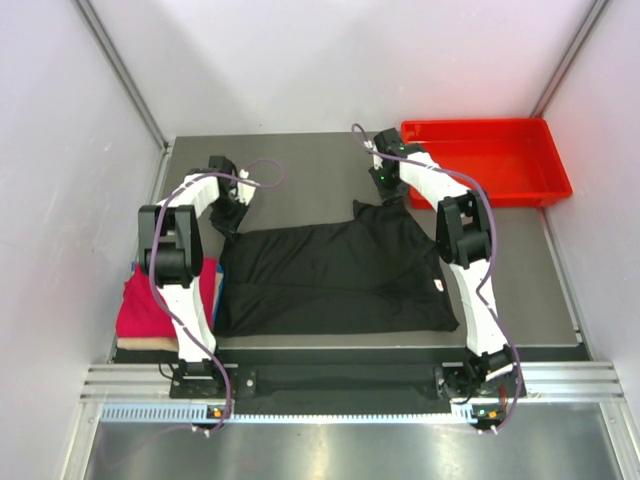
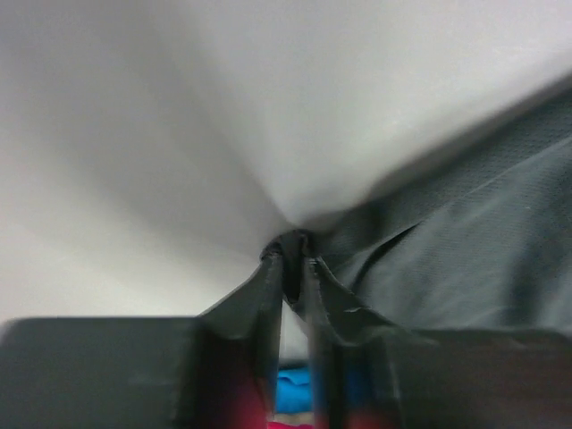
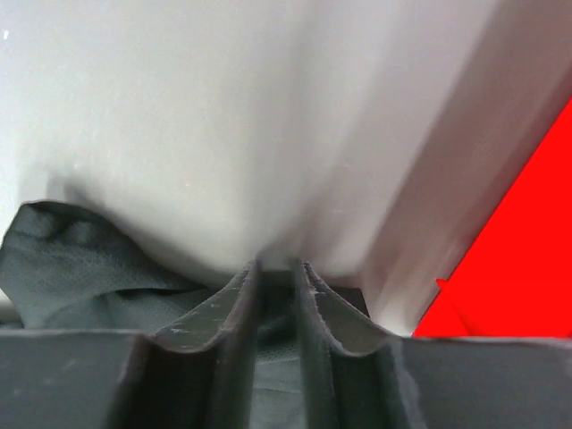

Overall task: Fold and stack the t-shirts
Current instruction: Fold the tshirt

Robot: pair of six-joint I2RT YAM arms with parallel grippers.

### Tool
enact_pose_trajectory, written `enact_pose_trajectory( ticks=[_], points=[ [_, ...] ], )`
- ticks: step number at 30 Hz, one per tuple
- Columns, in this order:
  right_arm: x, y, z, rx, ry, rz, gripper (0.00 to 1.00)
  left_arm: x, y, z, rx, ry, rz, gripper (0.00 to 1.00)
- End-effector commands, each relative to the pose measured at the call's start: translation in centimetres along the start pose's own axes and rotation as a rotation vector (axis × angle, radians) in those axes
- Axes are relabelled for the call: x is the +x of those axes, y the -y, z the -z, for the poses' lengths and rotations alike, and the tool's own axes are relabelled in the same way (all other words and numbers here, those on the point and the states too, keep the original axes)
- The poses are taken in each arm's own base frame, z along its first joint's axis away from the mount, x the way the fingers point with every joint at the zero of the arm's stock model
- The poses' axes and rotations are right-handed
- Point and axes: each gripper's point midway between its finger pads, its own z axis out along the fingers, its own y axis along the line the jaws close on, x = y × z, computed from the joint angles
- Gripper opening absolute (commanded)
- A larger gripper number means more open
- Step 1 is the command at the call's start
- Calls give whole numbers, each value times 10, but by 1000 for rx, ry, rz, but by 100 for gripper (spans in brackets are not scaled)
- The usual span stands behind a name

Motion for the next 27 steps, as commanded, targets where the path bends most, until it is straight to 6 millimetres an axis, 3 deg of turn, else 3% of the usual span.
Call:
enact_pose_trajectory(
  ticks=[1,3,5,12,15,22,23,26,27],
  points=[
    [6,-6,1,-36,-30,-2,15,7,14,-9,80,-9,-18,13],
    [1,-6,14,-47,-1,-8,9,5,18,-1,90,11,-21,0],
    [-4,-12,29,-73,29,-39,0,6,17,3,76,21,-25,0],
    [-22,-21,78,-137,155,-82,0,-11,-2,43,-69,159,-23,0],
    [-21,-20,102,-138,210,-106,0,-7,1,58,-92,206,-51,0],
    [14,-22,136,-157,260,-143,0,33,23,63,-53,159,-101,0],
    [29,-22,138,-156,249,-155,0,36,25,68,-54,161,-104,0],
    [43,-22,133,-150,241,-166,0,48,33,67,-38,156,-132,0],
    [43,-18,128,-127,232,-178,7,47,32,66,-42,164,-135,0]
  ],
)
